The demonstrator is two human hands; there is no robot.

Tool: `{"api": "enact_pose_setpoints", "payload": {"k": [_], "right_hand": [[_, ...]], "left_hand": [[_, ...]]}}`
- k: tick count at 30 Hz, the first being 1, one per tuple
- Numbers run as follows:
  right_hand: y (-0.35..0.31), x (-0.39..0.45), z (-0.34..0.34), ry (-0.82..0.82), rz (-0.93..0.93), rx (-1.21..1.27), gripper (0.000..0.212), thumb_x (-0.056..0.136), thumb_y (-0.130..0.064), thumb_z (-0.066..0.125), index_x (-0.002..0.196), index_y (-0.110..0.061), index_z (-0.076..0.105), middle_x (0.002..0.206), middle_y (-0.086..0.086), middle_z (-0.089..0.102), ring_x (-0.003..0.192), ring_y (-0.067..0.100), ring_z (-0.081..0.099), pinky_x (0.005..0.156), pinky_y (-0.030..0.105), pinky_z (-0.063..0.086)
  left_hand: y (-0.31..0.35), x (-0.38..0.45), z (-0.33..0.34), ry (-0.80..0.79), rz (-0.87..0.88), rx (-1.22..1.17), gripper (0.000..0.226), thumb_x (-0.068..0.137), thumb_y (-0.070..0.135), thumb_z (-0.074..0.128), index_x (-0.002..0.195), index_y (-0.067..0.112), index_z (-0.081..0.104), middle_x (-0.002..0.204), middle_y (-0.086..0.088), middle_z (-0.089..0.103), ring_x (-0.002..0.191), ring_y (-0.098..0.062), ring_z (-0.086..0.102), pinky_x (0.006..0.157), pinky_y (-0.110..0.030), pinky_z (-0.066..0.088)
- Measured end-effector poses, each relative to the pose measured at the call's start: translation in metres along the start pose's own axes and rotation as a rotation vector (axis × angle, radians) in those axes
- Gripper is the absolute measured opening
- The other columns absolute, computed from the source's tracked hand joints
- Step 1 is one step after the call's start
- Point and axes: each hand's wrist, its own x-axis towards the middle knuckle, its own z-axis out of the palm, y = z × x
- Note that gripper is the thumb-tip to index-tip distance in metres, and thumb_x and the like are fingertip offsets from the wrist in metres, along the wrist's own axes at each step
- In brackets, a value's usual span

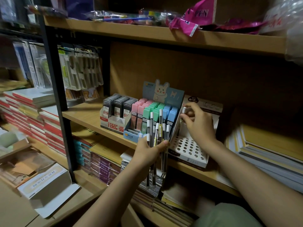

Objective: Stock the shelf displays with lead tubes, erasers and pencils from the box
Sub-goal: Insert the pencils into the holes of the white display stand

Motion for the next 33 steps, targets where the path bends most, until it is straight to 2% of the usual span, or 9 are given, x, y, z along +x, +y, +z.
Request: {"api": "enact_pose_setpoints", "payload": {"k": [7,11,14,17,21,23,27,29,33], "right_hand": [[0.004,-0.012,0.009,-0.016,0.035,-0.013,0.049,0.092,-0.022,0.065,0.137,-0.027,0.047,0.086,-0.008,0.066,0.075,0.009,0.066,0.071,0.033,0.06],[-0.001,-0.021,-0.001,0.079,-0.042,-0.059,0.045,0.091,-0.033,0.061,0.132,-0.032,0.043,0.087,-0.011,0.061,0.064,0.001,0.063,0.055,0.025,0.058],[-0.012,-0.02,-0.011,-0.136,0.093,0.234,0.03,0.083,-0.042,0.068,0.111,-0.036,0.058,0.087,-0.007,0.07,0.073,0.0,0.067,0.063,0.022,0.059],[-0.023,-0.016,-0.018,-0.389,0.185,0.414,0.041,0.079,-0.04,0.075,0.117,-0.032,0.061,0.089,-0.007,0.075,0.079,0.006,0.071,0.076,0.032,0.06],[-0.029,-0.023,-0.017,-0.422,0.107,0.362,0.03,0.082,-0.027,0.075,0.107,-0.033,0.061,0.082,-0.008,0.075,0.075,0.003,0.07,0.073,0.022,0.054],[-0.028,-0.021,-0.02,-0.442,0.135,0.423,0.027,0.084,-0.02,0.073,0.105,-0.031,0.061,0.082,-0.003,0.075,0.075,0.01,0.072,0.074,0.028,0.058],[-0.017,0.002,-0.041,-0.144,0.132,0.567,0.028,0.087,-0.006,0.067,0.102,-0.028,0.059,0.091,0.004,0.069,0.072,0.014,0.072,0.065,0.027,0.06],[-0.008,0.004,-0.045,0.04,0.03,0.464,0.028,0.088,-0.009,0.067,0.105,-0.029,0.057,0.093,-0.004,0.066,0.075,0.009,0.071,0.064,0.021,0.058],[0.006,-0.012,-0.03,0.148,-0.09,0.273,0.028,0.089,-0.016,0.067,0.115,-0.022,0.058,0.093,-0.018,0.061,0.082,-0.009,0.065,0.067,0.011,0.053]], "left_hand": [[0.008,-0.002,-0.006,-0.039,0.032,0.023,0.046,0.086,0.032,0.07,0.11,-0.007,0.061,0.073,-0.007,0.061,0.055,-0.011,0.053,0.048,-0.02,0.041],[0.009,-0.002,-0.01,-0.09,0.046,0.014,0.052,0.083,0.033,0.071,0.112,-0.009,0.058,0.066,-0.003,0.06,0.048,-0.008,0.051,0.046,-0.019,0.04],[0.009,0.0,-0.012,-0.114,0.081,0.044,0.054,0.082,0.036,0.071,0.11,-0.01,0.06,0.063,-0.002,0.058,0.047,-0.009,0.049,0.048,-0.022,0.039],[0.01,0.004,-0.012,-0.12,0.109,-0.021,0.045,0.084,0.032,0.072,0.104,-0.008,0.064,0.067,-0.006,0.056,0.049,-0.01,0.046,0.049,-0.023,0.038],[0.01,0.009,-0.012,-0.175,0.145,-0.009,0.028,0.087,0.028,0.07,0.093,0.0,0.066,0.059,0.003,0.057,0.047,-0.006,0.047,0.045,-0.018,0.038],[0.007,0.01,-0.012,-0.184,0.137,-0.031,0.027,0.088,0.028,0.068,0.091,0.002,0.066,0.057,0.005,0.057,0.047,-0.005,0.047,0.045,-0.017,0.038],[0.0,0.012,-0.011,-0.098,0.092,-0.074,0.028,0.087,0.028,0.067,0.097,0.001,0.071,0.051,0.009,0.05,0.044,-0.003,0.045,0.043,-0.015,0.037],[0.0,0.013,-0.009,-0.091,0.092,-0.044,0.032,0.086,0.029,0.068,0.1,0.0,0.07,0.052,0.006,0.05,0.044,-0.004,0.046,0.042,-0.016,0.037],[0.003,0.012,-0.001,-0.121,0.116,0.03,0.028,0.087,0.028,0.069,0.097,0.002,0.069,0.048,0.006,0.054,0.041,-0.006,0.047,0.04,-0.016,0.037]]}}
